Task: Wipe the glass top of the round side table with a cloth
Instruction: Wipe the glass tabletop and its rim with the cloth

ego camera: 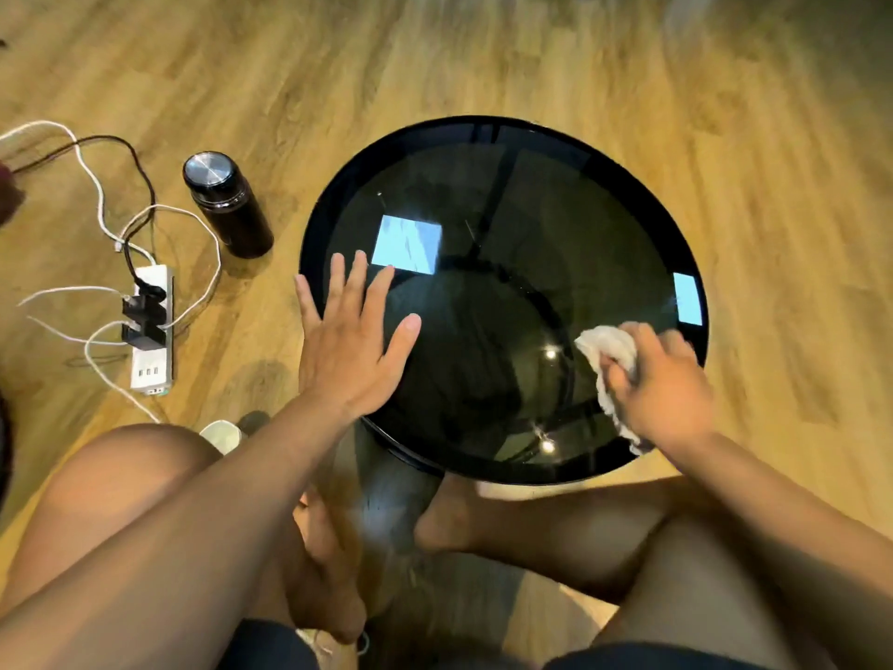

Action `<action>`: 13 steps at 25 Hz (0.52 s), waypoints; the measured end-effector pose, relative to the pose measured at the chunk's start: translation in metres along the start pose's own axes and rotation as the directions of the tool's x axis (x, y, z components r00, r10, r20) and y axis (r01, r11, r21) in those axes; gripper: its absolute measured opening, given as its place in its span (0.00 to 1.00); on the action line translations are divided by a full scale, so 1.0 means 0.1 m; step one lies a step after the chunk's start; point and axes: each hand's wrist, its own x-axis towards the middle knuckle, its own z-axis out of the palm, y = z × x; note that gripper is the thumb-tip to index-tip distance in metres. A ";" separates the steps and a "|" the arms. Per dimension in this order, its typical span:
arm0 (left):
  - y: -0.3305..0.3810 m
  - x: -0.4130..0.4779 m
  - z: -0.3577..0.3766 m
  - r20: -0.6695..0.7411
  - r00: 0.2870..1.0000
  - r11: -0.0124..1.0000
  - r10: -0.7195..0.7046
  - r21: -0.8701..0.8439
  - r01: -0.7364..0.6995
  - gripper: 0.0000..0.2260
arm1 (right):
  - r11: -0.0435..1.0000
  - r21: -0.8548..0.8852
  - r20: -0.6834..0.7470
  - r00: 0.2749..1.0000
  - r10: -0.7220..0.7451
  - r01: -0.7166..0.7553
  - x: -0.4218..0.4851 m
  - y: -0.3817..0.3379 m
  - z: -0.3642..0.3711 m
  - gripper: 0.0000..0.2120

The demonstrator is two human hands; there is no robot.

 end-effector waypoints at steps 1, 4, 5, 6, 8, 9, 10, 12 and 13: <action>0.00 0.01 0.01 0.012 1.000 1.000 -0.014 0.005 0.014 0.35 | 0.990 -0.005 -0.015 0.990 0.141 -0.141 0.19 0.21 -0.01 0.17; -0.02 0.02 0.02 0.013 0.999 0.999 -0.039 0.010 0.039 0.34 | 0.912 0.102 -0.010 0.917 0.400 -0.397 0.64 0.23 -0.03 0.18; -0.02 0.03 0.02 0.005 0.999 0.999 -0.037 0.000 0.037 0.33 | 0.911 0.120 -0.027 0.916 0.401 -0.395 0.68 0.03 0.00 0.18; -0.02 0.04 0.02 -0.004 0.999 0.999 -0.036 -0.021 0.036 0.33 | 0.930 0.124 -0.042 0.935 0.352 -0.345 0.68 -0.27 0.07 0.18; -0.03 0.03 0.02 -0.026 0.999 0.996 -0.030 -0.084 0.028 0.32 | 0.972 0.191 -0.013 0.990 0.139 -0.134 0.47 -1.10 0.21 0.17; -0.04 0.02 0.01 -0.037 0.999 0.992 -0.024 -0.125 0.019 0.31 | 0.973 0.232 0.003 1.000 0.006 -0.007 0.32 -1.52 0.25 0.17; -0.05 0.01 0.01 -0.046 0.999 0.985 -0.023 -0.173 0.015 0.30 | 0.957 0.271 0.018 0.993 -0.114 0.105 0.20 -1.88 0.24 0.17; -0.06 0.01 0.00 -0.052 0.998 0.971 -0.027 -0.239 0.013 0.29 | 0.909 0.332 0.047 0.958 -0.282 0.252 0.14 -2.12 0.24 0.17; -0.06 0.01 -0.01 -0.053 0.998 0.972 -0.024 -0.233 0.011 0.29 | 0.899 0.310 0.042 0.940 -0.340 0.311 0.20 -2.00 0.22 0.18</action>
